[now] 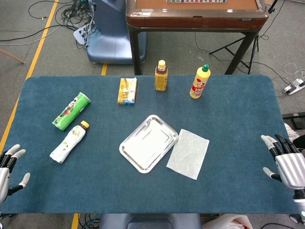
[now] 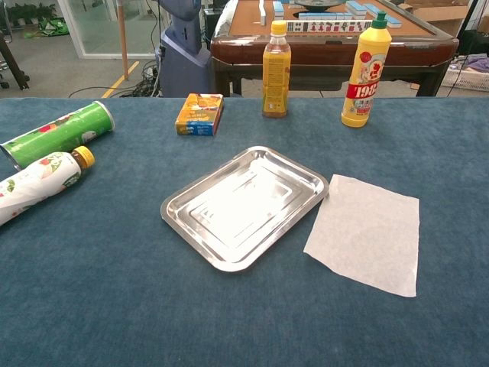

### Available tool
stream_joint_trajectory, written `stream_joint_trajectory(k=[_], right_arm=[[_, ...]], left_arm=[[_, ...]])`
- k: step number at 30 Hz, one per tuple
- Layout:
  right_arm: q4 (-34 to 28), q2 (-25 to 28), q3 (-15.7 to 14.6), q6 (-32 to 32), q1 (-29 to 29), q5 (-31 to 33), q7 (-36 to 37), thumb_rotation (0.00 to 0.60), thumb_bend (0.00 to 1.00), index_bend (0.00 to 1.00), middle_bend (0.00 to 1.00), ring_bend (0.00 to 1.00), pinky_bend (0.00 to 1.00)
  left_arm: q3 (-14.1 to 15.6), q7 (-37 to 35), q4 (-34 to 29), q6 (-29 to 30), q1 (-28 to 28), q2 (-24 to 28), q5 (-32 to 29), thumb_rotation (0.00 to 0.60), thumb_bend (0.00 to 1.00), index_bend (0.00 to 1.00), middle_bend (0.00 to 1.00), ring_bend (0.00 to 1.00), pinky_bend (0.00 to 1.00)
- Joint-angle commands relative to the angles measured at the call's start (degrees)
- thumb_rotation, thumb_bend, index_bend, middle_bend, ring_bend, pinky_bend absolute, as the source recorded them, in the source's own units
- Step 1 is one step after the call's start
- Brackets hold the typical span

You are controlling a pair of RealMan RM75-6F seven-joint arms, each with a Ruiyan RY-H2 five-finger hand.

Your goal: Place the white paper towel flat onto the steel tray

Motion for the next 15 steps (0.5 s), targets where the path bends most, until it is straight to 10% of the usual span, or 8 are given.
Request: stream_joint_trajectory(k=[1,15], right_arm=[[-0.1,0.0,0.0,-0.1,0.1,-0.2,0.0,0.6,0.03,0.11,0.19,0.09,0.2],[0.5,-0.3,-0.1,-1.9,3.0,-4.9,0.5,0.6,0.09,0.15,0.21,0.1,0.2]], left_arm=[[0.0,-0.1,0.1,-0.1,0.0,-0.1,0.0,0.6,0.27,0.22,0.14,0.14,0.0],[0.2,-0.7,0.3,0.4,0.2,0.0,0.4,0.6,0.27,0.22,0.14,0.14,0.0]])
